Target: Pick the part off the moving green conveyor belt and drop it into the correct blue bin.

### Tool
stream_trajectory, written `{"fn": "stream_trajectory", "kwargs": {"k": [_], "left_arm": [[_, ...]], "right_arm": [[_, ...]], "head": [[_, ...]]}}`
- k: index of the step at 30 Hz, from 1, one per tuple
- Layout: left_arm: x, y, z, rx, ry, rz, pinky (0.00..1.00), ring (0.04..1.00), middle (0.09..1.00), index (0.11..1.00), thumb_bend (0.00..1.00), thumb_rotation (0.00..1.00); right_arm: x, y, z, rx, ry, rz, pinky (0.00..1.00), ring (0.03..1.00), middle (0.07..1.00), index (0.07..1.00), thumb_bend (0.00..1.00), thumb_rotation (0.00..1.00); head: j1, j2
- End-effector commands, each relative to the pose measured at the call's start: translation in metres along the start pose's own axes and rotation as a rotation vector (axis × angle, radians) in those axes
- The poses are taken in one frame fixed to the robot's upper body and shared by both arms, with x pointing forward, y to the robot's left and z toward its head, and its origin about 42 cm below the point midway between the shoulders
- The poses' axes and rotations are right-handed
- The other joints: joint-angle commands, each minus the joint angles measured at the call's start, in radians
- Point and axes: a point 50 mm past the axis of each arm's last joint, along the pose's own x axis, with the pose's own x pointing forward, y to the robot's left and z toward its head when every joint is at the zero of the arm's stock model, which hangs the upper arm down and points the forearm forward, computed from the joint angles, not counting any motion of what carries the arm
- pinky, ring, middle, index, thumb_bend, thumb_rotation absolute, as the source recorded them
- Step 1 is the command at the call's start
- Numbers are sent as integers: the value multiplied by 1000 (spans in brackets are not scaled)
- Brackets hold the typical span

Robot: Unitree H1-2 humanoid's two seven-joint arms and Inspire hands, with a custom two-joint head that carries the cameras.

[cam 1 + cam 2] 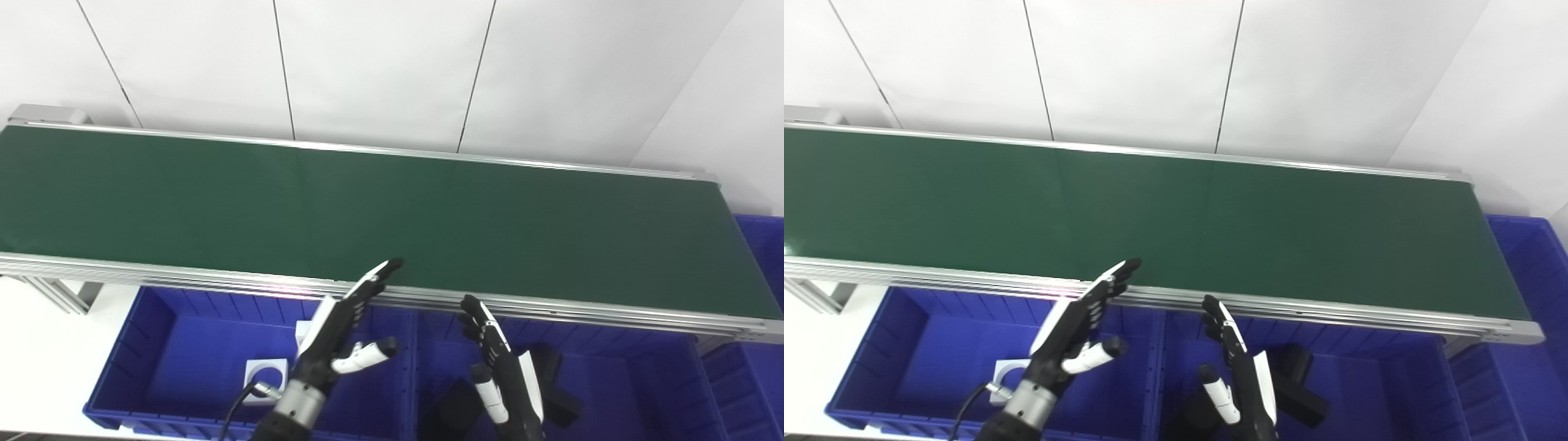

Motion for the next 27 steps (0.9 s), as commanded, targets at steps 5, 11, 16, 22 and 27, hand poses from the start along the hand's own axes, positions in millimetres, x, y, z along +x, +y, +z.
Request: {"fn": "stream_trajectory", "kwargs": {"k": [5,11,16,22,27], "left_arm": [[-1,-1,-13,18,-28,-62,933,943,933,891,943,789],[-10,10,-29,175,-5,-243,957,998,998,961,870,760],[-12,14,-34,158,2,-234,960,995,996,966,874,794],[-11,9,-30,126,5,-246,982,1000,1000,977,880,807],[-10,8,-25,103,-2,-226,996,1000,1000,980,882,827]], "right_arm": [[8,7,8,28,-70,25,886,927,946,928,797,986],[9,13,1,34,-43,41,908,944,961,934,798,958],[10,17,-2,28,-36,69,940,969,974,945,800,956],[9,19,-3,32,-31,70,928,963,973,946,800,946],[9,21,-3,31,-32,67,915,950,964,944,809,950]], "head": [[-22,-2],[-35,4],[-51,5],[-53,5],[-66,10]]}}
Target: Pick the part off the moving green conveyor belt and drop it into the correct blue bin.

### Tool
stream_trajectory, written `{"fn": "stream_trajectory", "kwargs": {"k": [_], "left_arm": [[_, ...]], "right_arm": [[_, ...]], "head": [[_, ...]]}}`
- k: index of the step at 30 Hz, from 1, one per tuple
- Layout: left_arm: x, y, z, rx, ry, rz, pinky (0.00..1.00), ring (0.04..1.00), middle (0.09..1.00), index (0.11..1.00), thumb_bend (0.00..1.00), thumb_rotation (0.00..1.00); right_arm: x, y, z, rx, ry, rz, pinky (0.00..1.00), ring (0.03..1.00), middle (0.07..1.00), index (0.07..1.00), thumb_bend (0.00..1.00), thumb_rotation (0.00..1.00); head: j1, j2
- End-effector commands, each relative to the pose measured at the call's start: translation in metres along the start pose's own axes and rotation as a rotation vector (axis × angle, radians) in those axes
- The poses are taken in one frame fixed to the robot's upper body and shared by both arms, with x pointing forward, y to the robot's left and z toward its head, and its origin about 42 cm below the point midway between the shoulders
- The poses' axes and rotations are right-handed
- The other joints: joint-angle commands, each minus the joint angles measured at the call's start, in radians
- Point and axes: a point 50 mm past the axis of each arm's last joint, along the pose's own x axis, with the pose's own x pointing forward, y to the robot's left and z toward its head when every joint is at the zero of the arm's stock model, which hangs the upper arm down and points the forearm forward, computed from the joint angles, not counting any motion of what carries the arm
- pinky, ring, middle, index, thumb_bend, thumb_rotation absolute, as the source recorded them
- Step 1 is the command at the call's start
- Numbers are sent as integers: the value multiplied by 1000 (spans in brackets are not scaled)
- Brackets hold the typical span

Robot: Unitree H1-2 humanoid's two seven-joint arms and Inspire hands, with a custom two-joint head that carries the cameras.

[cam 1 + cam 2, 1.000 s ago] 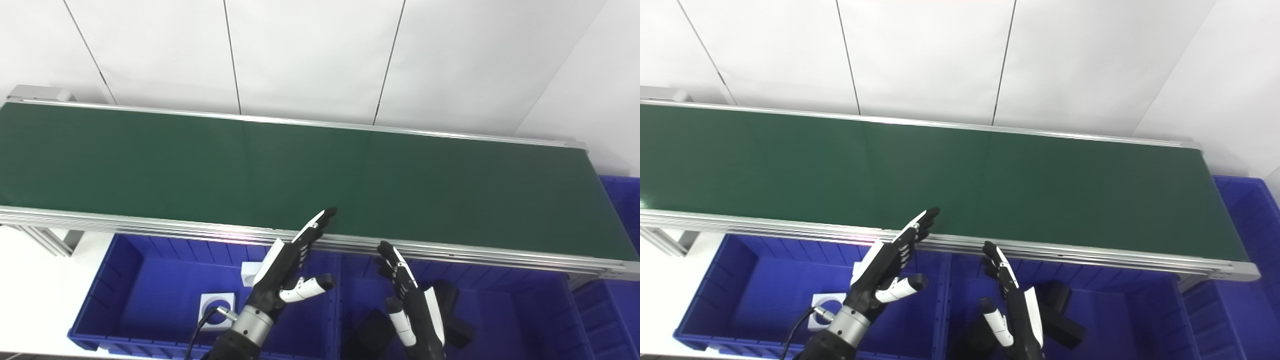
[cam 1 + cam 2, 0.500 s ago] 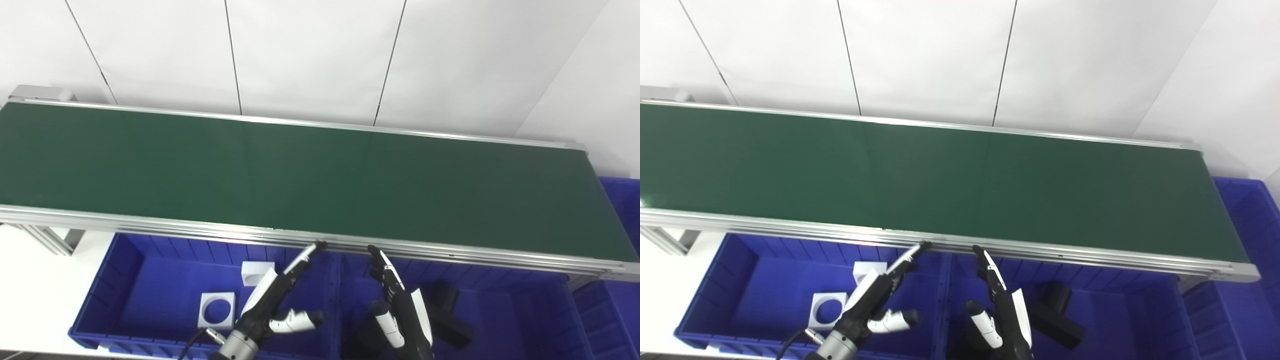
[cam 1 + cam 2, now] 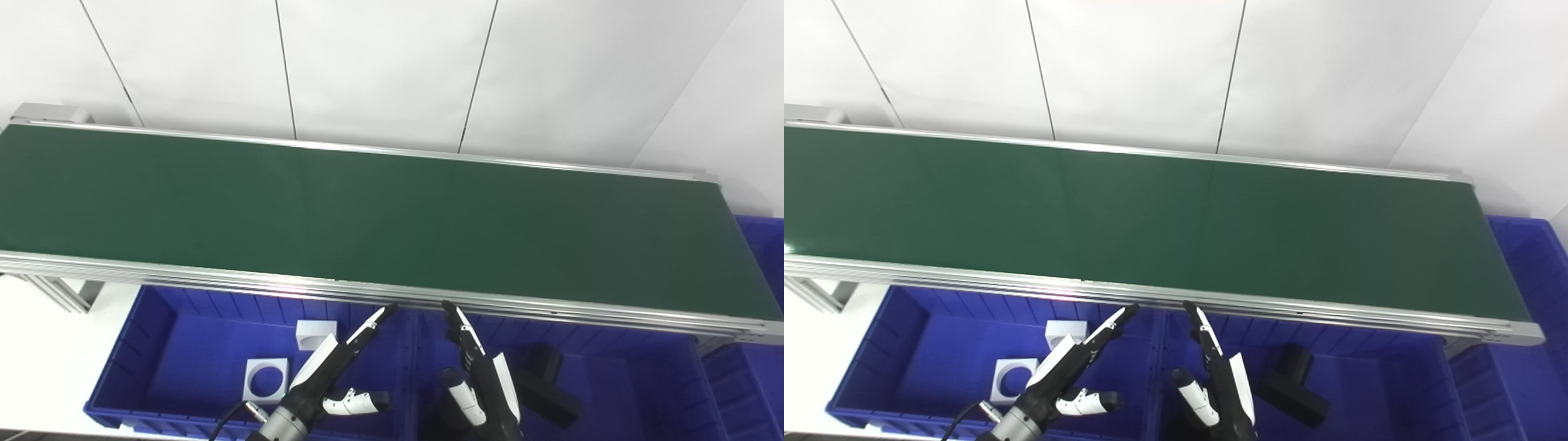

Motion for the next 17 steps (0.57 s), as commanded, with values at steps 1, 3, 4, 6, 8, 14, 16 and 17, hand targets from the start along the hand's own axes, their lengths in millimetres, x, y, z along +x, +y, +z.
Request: {"fn": "stream_trajectory", "kwargs": {"k": [1,3,4,6,8,14,16,17], "left_arm": [[8,1,15,-21,-65,30,993,1000,997,974,887,830],[8,2,15,-28,-67,40,988,1000,993,967,888,831],[7,4,14,-31,-68,42,993,1000,994,967,886,830],[4,8,14,-44,-68,46,999,1000,996,969,887,826],[1,15,14,-68,-70,48,1000,1000,999,971,891,818],[-4,33,10,-68,-78,51,1000,1000,999,968,901,848],[-4,38,8,-72,-80,54,1000,1000,995,964,904,851],[-5,40,8,-81,-80,51,1000,1000,997,968,904,852]], "right_arm": [[6,5,10,12,-74,3,915,949,963,945,807,954],[6,7,10,1,-77,-1,912,949,960,946,808,958],[6,9,11,-5,-80,-3,919,952,959,946,809,963],[7,14,12,-11,-86,-5,927,952,956,944,812,967],[10,21,13,-9,-89,-2,921,950,957,943,818,966],[18,37,14,-7,-83,-2,967,975,964,952,873,972],[21,41,15,-11,-85,2,978,980,968,955,879,984],[22,43,15,-13,-85,3,982,985,973,958,877,989]], "head": [[-5,2],[-39,2],[-99,4],[-155,8],[-201,14],[-312,23],[-348,28],[-366,30]]}}
